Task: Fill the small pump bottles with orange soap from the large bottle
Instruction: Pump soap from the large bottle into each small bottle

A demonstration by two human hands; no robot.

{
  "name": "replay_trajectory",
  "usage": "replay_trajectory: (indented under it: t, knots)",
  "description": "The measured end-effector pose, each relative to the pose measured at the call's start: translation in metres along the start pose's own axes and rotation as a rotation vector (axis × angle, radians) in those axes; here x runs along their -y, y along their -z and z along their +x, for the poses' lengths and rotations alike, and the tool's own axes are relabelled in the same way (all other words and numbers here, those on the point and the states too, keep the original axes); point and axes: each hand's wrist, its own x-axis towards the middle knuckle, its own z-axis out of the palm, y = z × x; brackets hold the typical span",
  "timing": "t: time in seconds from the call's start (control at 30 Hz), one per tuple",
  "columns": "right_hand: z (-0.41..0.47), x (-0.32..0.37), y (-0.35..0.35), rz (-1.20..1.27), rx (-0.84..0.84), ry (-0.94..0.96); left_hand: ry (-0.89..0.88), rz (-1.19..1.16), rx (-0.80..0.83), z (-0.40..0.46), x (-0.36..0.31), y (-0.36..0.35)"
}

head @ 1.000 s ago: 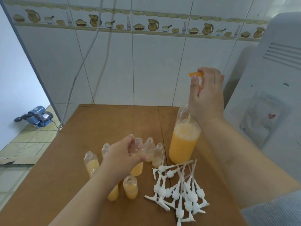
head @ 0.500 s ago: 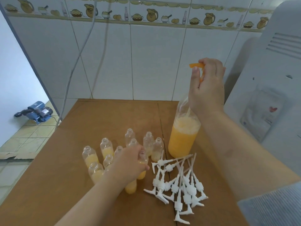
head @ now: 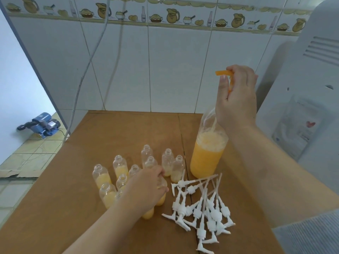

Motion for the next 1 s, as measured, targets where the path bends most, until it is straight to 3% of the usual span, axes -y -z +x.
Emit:
replay_trajectory:
  t: [0.1, 0.2, 0.47, 0.63, 1.0]
  knots:
    - [-0.001, -0.002, 0.002, -0.009, 0.012, 0.022, 0.039, -0.152, -0.21, 0.0, 0.003, 0.021]
    - [0.0, -0.004, 0.003, -0.024, 0.018, 0.042, 0.122, -0.137, -0.38, 0.017, 0.022, 0.049]
    - [0.002, -0.003, 0.001, -0.02, 0.005, 0.038, 0.12, 0.374, -0.016, 0.05, 0.02, 0.036]
    - [0.002, -0.005, 0.002, -0.021, 0.006, 0.043, 0.2, 0.44, 0.124, 0.062, 0.007, 0.026]
    - [0.002, -0.004, 0.002, -0.057, 0.016, 0.045, 0.285, 0.522, 0.145, 0.066, 0.004, 0.013]
